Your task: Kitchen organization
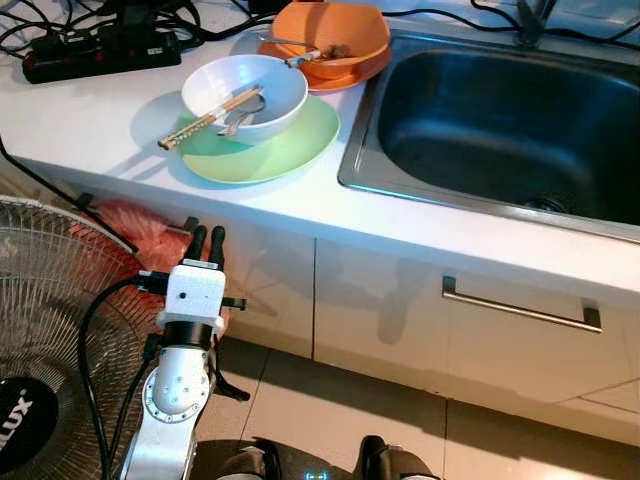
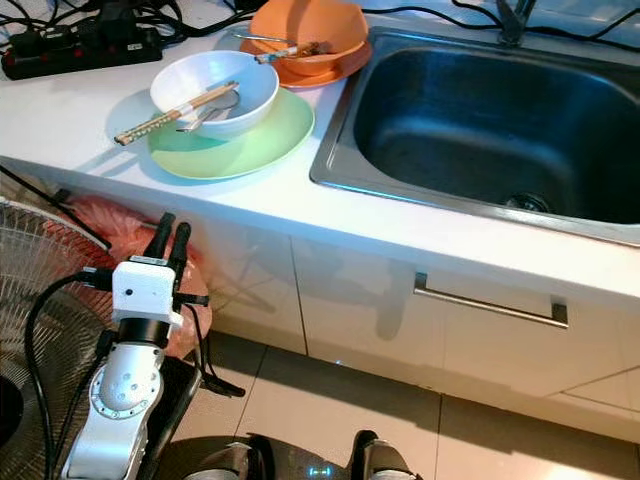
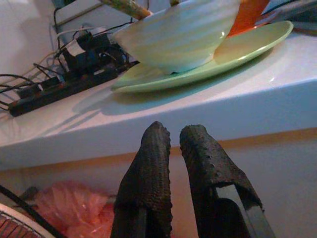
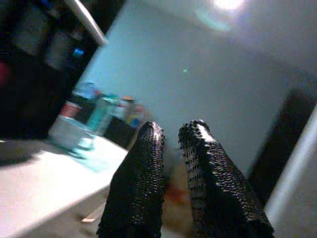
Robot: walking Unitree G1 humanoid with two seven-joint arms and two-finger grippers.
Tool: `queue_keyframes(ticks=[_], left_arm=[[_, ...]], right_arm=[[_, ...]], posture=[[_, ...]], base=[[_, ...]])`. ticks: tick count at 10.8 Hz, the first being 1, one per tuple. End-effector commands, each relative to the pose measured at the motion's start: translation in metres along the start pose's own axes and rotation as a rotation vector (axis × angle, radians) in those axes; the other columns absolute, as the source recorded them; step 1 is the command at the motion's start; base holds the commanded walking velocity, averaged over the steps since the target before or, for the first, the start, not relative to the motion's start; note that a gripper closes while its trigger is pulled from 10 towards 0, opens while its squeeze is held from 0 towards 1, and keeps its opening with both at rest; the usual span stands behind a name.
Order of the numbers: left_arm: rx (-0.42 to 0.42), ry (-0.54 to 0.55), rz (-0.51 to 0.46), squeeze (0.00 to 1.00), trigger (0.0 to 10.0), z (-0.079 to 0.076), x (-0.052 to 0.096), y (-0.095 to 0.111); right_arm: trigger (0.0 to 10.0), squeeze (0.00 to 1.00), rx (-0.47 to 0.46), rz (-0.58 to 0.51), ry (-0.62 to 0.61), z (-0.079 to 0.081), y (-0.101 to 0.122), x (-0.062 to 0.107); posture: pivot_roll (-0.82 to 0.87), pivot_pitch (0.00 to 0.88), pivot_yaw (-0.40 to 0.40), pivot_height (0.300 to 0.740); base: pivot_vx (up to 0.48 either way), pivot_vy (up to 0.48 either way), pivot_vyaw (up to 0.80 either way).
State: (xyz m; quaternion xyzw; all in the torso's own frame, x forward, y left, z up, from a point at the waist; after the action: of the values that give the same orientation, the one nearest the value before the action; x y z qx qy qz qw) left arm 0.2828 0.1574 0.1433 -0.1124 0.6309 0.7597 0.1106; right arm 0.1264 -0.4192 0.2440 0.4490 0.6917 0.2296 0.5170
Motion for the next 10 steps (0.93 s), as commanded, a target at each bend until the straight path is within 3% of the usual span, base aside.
queue_keyframes(ticks=[1,2,3,5,6,8,10], left_arm=[[-0.006,-0.017,0.008,0.00,10.0,-0.003,-0.001,-0.002],[-0.001,-0.036,-0.021,0.00,10.0,-0.009,-0.008,0.005],[0.006,-0.041,-0.034,0.00,10.0,-0.011,-0.010,0.008],[0.015,-0.086,-0.056,0.00,10.0,-0.021,-0.018,0.012],[0.014,-0.104,-0.068,0.00,10.0,-0.025,-0.021,0.014],[0.014,-0.166,-0.107,0.00,10.0,-0.039,-0.029,0.023],[0.006,-0.182,-0.139,0.00,10.0,-0.044,-0.038,0.029]], right_arm=[[10.0,0.00,-0.097,-0.040,0.113,0.018,0.017,0.005],[10.0,0.00,-0.305,-0.170,0.388,0.064,0.069,0.035],[10.0,0.00,-0.390,-0.189,0.464,0.077,0.085,0.047],[10.0,0.00,-0.551,-0.180,0.744,0.121,0.111,0.089],[10.0,0.00,-0.589,-0.176,0.819,0.131,0.117,0.104],[10.0,0.00,-0.679,-0.192,1.109,0.158,0.136,0.158],[10.0,0.00,-0.716,-0.171,1.178,0.169,0.140,0.182]], posture=[[-0.08,0.191,-0.001,0.740],[-0.06,0.178,-0.004,0.740],[-0.06,0.177,-0.005,0.740],[-0.04,0.151,-0.013,0.740],[-0.03,0.143,-0.015,0.740],[-0.03,0.133,-0.012,0.740],[-0.01,0.123,-0.007,0.740]], base=[[0.000,0.000,0.00],[0.000,0.000,0.00],[0.000,0.000,0.00],[0.000,0.000,0.00],[0.000,0.000,0.00],[0.000,0.000,0.00],[0.000,0.000,0.00]])
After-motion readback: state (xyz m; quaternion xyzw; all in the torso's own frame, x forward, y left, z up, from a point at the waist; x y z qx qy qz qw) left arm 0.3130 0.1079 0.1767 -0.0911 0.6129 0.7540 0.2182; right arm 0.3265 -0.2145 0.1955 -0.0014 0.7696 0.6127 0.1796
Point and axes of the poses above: a point about 5 cm out from each wrist's last joint towards the gripper, its own x axis pointing back from the gripper into the wrist, its own y axis along the axis of the wrist's last joint, z = x × y, the point moved 3 cm from there along -x, pointing out of the wrist towards the gripper, and after that the axes turned 8 degrees about x, right-handed, at the moved point
